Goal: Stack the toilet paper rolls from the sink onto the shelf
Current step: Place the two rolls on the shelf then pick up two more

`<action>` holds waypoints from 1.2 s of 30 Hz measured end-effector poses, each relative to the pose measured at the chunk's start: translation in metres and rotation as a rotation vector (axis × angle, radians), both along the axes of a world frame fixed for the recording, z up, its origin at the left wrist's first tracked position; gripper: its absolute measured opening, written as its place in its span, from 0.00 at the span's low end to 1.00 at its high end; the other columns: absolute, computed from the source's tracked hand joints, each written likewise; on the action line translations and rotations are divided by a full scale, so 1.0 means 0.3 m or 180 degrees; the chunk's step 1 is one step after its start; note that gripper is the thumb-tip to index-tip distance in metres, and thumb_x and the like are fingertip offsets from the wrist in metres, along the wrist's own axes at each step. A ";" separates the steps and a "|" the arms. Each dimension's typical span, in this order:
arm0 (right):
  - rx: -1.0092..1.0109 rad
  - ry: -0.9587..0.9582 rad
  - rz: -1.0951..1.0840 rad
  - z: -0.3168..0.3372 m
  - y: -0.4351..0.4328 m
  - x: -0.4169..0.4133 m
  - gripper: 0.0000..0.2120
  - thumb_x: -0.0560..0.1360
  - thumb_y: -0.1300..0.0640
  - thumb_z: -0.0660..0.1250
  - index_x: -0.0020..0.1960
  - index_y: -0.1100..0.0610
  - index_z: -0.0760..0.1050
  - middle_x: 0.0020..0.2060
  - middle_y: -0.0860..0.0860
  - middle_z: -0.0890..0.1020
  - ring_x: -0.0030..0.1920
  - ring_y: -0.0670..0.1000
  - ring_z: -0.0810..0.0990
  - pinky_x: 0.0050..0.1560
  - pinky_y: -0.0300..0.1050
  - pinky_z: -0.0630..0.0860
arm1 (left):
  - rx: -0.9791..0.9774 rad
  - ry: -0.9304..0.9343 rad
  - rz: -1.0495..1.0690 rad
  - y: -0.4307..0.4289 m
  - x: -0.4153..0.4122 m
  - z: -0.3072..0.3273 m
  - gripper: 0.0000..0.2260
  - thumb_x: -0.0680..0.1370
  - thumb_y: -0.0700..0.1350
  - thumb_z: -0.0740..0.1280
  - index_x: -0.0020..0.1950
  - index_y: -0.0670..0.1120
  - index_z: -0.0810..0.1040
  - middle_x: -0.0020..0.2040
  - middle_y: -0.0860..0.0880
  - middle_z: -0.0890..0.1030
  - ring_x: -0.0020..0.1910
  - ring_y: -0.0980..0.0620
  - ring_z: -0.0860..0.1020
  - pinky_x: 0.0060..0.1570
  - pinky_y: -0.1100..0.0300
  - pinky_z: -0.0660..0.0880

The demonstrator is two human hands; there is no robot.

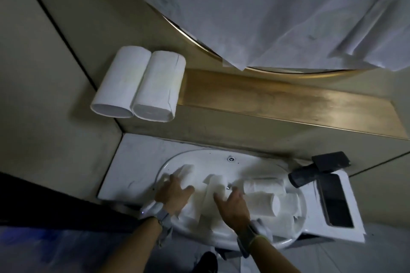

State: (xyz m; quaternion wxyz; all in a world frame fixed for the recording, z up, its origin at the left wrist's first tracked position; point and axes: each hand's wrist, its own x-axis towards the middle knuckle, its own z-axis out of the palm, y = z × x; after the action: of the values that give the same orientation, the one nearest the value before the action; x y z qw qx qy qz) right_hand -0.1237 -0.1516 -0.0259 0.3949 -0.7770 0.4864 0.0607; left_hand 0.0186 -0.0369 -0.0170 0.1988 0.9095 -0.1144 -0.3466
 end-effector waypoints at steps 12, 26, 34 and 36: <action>0.0578 0.0600 -0.0177 -0.202 -0.063 0.119 0.50 0.54 0.32 0.73 0.68 0.60 0.69 0.57 0.58 0.80 0.57 0.61 0.81 0.56 0.57 0.82 | -0.1875 0.1434 0.1998 0.178 0.044 0.085 0.27 0.71 0.56 0.75 0.64 0.45 0.73 0.56 0.45 0.81 0.52 0.45 0.81 0.41 0.53 0.81; 0.2179 -0.1340 -0.1766 0.230 0.221 -0.064 0.22 0.73 0.51 0.72 0.59 0.66 0.79 0.51 0.62 0.81 0.50 0.61 0.82 0.52 0.52 0.78 | -0.2675 0.2398 0.1880 0.360 0.038 0.179 0.25 0.76 0.50 0.69 0.71 0.41 0.70 0.64 0.35 0.77 0.63 0.32 0.75 0.49 0.41 0.79; 0.1781 -0.2514 -0.1314 0.711 0.481 -0.069 0.05 0.82 0.66 0.62 0.56 0.59 0.71 0.48 0.51 0.79 0.44 0.35 0.82 0.45 0.30 0.77 | -0.3428 0.2319 0.0552 0.548 0.002 0.525 0.23 0.75 0.51 0.71 0.66 0.42 0.74 0.59 0.35 0.81 0.54 0.35 0.82 0.44 0.46 0.81; 0.1895 -0.2862 -0.1175 0.836 0.528 -0.058 0.11 0.81 0.71 0.61 0.52 0.56 0.70 0.45 0.48 0.76 0.35 0.26 0.78 0.38 0.22 0.73 | -0.3545 0.1840 0.0264 0.577 -0.012 0.610 0.23 0.74 0.56 0.71 0.63 0.43 0.77 0.54 0.40 0.84 0.51 0.40 0.84 0.44 0.47 0.81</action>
State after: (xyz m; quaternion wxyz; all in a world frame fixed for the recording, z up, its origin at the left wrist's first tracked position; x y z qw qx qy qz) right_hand -0.1410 0.0066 0.2248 0.7691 -0.4838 0.3601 -0.2115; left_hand 0.0151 0.1361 0.1661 0.6790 0.5428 -0.1841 -0.4589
